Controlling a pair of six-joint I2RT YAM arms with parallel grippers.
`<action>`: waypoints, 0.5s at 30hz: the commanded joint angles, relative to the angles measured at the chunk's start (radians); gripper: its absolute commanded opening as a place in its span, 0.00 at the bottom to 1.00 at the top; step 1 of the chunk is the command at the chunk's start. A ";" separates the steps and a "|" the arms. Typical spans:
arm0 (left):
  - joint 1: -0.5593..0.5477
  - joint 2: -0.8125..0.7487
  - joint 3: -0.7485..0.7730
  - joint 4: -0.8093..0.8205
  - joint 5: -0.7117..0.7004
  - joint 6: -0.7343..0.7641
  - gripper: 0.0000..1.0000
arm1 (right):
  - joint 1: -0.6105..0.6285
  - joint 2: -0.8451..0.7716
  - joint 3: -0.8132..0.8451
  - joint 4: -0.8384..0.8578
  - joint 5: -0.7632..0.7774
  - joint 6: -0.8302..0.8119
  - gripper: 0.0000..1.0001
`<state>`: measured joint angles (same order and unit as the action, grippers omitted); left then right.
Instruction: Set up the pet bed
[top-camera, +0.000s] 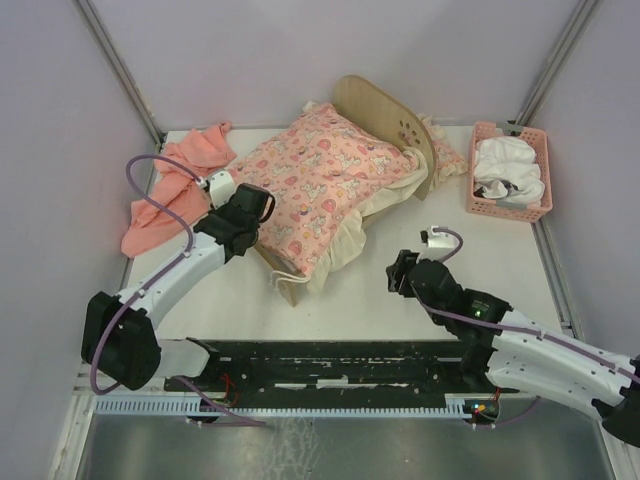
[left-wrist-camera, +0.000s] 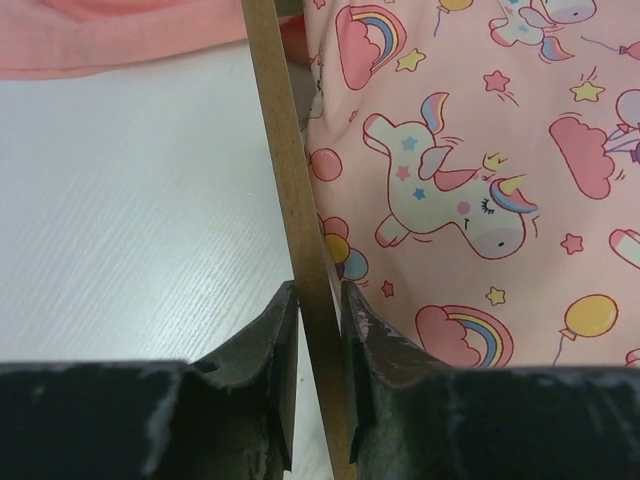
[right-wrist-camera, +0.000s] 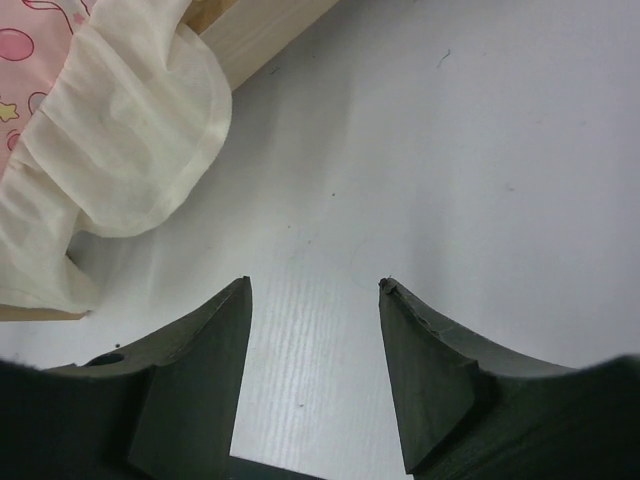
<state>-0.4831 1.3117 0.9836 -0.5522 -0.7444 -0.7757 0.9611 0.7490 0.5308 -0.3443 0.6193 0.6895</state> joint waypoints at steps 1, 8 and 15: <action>0.007 -0.021 0.099 0.109 -0.008 0.059 0.36 | 0.004 0.071 0.068 0.050 -0.034 0.283 0.61; 0.005 -0.167 0.050 0.034 0.035 0.095 0.79 | 0.050 0.223 0.103 0.155 -0.104 0.651 0.58; 0.005 -0.509 -0.131 0.193 0.420 0.388 0.75 | 0.182 0.383 0.236 0.225 -0.042 0.781 0.59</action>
<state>-0.4732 0.9569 0.9333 -0.4763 -0.5686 -0.5991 1.0885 1.0756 0.6704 -0.2199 0.5350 1.3109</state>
